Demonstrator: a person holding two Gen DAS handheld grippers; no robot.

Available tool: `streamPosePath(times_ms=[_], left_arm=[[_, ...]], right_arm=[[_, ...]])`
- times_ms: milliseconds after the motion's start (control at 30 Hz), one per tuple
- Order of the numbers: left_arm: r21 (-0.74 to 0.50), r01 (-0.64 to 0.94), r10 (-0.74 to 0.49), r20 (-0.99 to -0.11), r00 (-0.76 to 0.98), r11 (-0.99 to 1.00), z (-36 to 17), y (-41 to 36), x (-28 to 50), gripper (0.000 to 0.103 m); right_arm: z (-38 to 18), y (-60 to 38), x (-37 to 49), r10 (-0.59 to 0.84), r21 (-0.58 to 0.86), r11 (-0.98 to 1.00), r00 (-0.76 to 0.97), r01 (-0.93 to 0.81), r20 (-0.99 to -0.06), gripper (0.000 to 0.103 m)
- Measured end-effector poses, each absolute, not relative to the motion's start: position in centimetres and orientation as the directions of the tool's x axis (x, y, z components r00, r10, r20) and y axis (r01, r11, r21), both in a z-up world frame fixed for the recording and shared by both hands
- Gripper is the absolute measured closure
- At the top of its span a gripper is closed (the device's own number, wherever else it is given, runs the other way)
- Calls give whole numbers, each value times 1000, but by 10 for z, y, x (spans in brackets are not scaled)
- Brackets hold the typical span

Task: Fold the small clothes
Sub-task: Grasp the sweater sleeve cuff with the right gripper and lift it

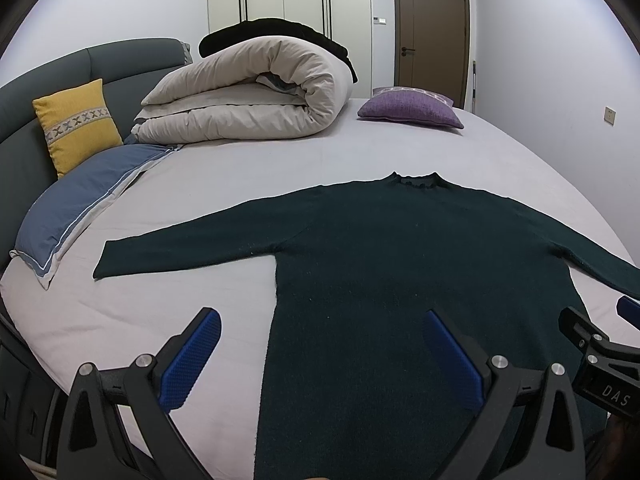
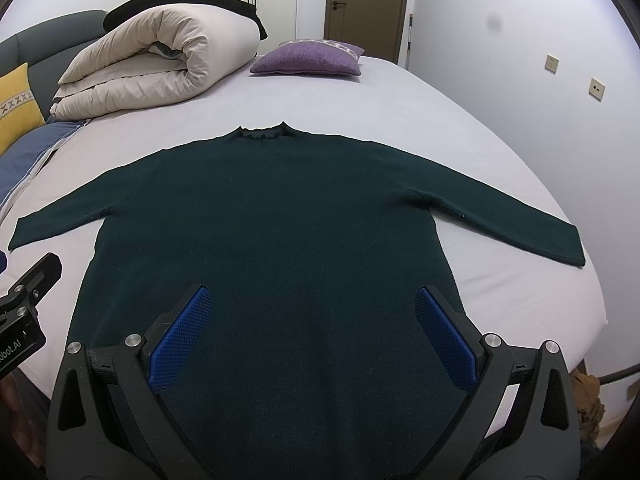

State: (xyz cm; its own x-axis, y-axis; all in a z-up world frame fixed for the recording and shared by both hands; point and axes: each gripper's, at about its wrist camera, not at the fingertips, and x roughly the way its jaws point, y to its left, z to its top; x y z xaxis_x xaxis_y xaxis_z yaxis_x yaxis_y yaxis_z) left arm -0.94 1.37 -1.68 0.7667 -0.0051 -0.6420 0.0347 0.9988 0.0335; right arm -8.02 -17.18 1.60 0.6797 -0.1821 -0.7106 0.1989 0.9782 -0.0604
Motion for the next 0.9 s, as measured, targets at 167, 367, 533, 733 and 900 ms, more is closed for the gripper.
streamPosePath(times_ms=[167, 367, 533, 733, 900], left_arm=[[29, 39, -11, -648, 762, 999, -20, 11, -9, 0], [25, 53, -23, -666, 745, 998, -29, 5, -6, 0], [23, 55, -24, -697, 717, 998, -36, -2, 6, 0], [42, 84, -27, -730, 683, 996, -47, -24, 28, 0], [46, 124, -46, -759, 650, 991, -58, -49, 48, 0]], right_arm=[[14, -174, -80, -177, -54, 979, 677, 199, -714, 0], [12, -224, -77, -161, 31, 964, 674, 263, -721, 0], [5, -336, -89, -188, 174, 881, 662, 441, -726, 0], [-26, -513, -130, -165, 462, 628, 687, 626, -708, 4], [-66, -612, -143, -105, 602, 441, 704, 666, -702, 17]])
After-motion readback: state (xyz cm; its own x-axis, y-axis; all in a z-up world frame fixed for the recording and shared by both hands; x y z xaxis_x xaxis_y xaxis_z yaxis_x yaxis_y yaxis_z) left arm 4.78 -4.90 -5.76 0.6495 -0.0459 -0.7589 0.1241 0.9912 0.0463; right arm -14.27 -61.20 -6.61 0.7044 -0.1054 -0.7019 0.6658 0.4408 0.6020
